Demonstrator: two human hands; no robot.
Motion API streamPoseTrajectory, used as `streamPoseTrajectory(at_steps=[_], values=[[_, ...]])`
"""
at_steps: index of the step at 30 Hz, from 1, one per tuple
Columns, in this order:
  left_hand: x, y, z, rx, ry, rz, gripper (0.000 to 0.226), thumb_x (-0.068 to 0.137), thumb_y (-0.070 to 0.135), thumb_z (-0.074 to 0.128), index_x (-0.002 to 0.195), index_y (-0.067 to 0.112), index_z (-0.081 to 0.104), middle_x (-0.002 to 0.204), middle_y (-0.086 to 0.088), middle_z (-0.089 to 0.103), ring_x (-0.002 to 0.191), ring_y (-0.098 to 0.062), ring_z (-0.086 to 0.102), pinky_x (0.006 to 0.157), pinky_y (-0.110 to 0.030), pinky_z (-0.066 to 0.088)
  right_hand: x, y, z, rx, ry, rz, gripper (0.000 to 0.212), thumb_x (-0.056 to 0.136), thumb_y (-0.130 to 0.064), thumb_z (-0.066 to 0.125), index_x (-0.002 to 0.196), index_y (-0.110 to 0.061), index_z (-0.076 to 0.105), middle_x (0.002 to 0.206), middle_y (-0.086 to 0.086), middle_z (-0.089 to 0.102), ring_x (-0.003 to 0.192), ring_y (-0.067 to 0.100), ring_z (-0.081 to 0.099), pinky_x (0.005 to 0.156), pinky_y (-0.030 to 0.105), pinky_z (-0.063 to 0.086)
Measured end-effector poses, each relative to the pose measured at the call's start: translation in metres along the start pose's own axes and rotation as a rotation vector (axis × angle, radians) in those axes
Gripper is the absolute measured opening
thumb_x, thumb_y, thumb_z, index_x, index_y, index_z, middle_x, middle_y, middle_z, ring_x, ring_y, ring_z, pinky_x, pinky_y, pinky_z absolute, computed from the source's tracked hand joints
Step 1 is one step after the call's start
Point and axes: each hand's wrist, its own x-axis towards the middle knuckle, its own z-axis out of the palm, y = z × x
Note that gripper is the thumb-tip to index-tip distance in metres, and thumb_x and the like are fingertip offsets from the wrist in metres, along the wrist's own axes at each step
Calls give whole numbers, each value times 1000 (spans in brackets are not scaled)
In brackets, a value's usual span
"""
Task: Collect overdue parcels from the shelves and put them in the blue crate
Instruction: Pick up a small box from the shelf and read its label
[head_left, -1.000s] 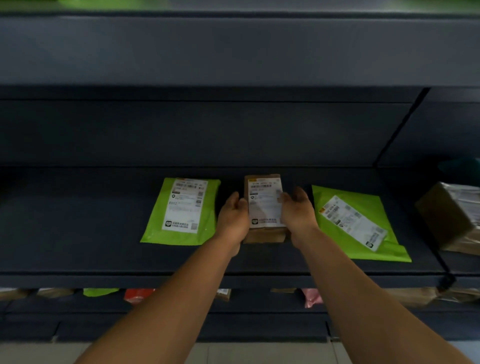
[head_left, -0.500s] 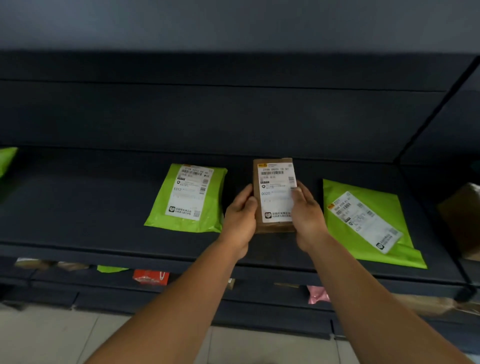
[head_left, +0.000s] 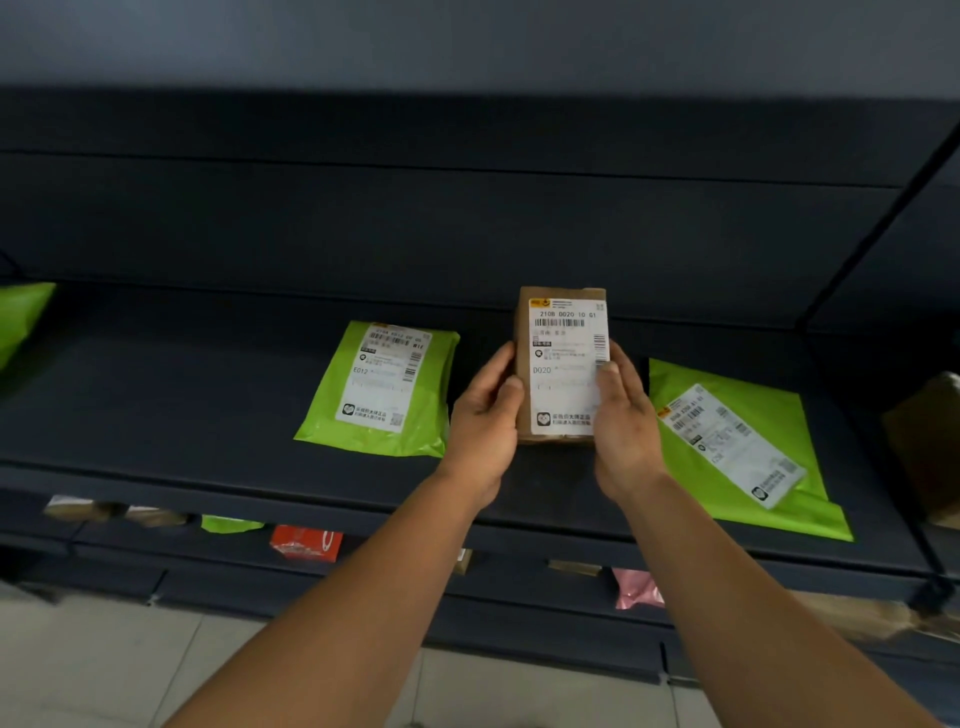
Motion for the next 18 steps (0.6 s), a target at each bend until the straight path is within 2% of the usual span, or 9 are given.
streamPoseTrajectory(at_steps=[3,6,8,10,13,15,16,18], values=[[-1,1,0,-1,-1,8,42,101,10,44,141,23,47,126,6,62,106,4,60,81,-13,51,-1,-1,0,4,-6,-9,29,105,-20,38,128,-31,52,111,-11,67,99,1,64,76,14,55],[-1,1,1,10,8,4,42,101,10,44,140,24,47,127,6,62,109,2,60,84,-15,52,-1,-2,-2,-6,-19,-4,33,105,-20,38,135,-27,50,116,-7,66,105,5,64,81,18,56],[-1,1,2,35,29,-25,41,101,13,43,140,27,48,125,6,63,109,-2,61,88,-21,53,0,-2,-3,-23,-28,19,35,105,-22,37,138,-25,49,119,-4,66,106,9,64,81,22,56],[1,-1,4,67,63,-87,40,102,17,42,139,28,48,125,3,64,110,-9,63,95,-31,52,2,-2,-3,-65,-36,71,36,105,-24,36,138,-24,50,117,-2,67,101,11,66,73,23,55],[6,-1,4,127,115,-167,38,102,21,41,139,26,48,130,-4,62,115,-18,60,102,-40,48,5,-2,-1,-138,-70,193,32,105,-27,33,123,-23,59,112,3,68,94,17,67,71,30,56],[6,2,5,162,123,-207,39,103,21,40,141,21,46,131,-3,60,115,-18,58,101,-37,47,7,0,-1,-133,-85,267,28,104,-28,34,107,-26,62,108,5,69,94,23,68,82,40,58],[6,3,7,176,122,-220,38,103,20,38,141,18,45,127,0,59,111,-16,58,97,-33,48,7,0,-1,-125,-86,290,27,104,-28,35,106,-26,62,108,6,69,94,24,68,85,44,57],[4,7,11,200,113,-228,38,104,18,35,141,16,44,116,1,58,103,-13,57,85,-26,47,7,-1,-3,-121,-99,300,28,104,-28,36,115,-22,61,109,7,69,95,25,68,85,43,57]])
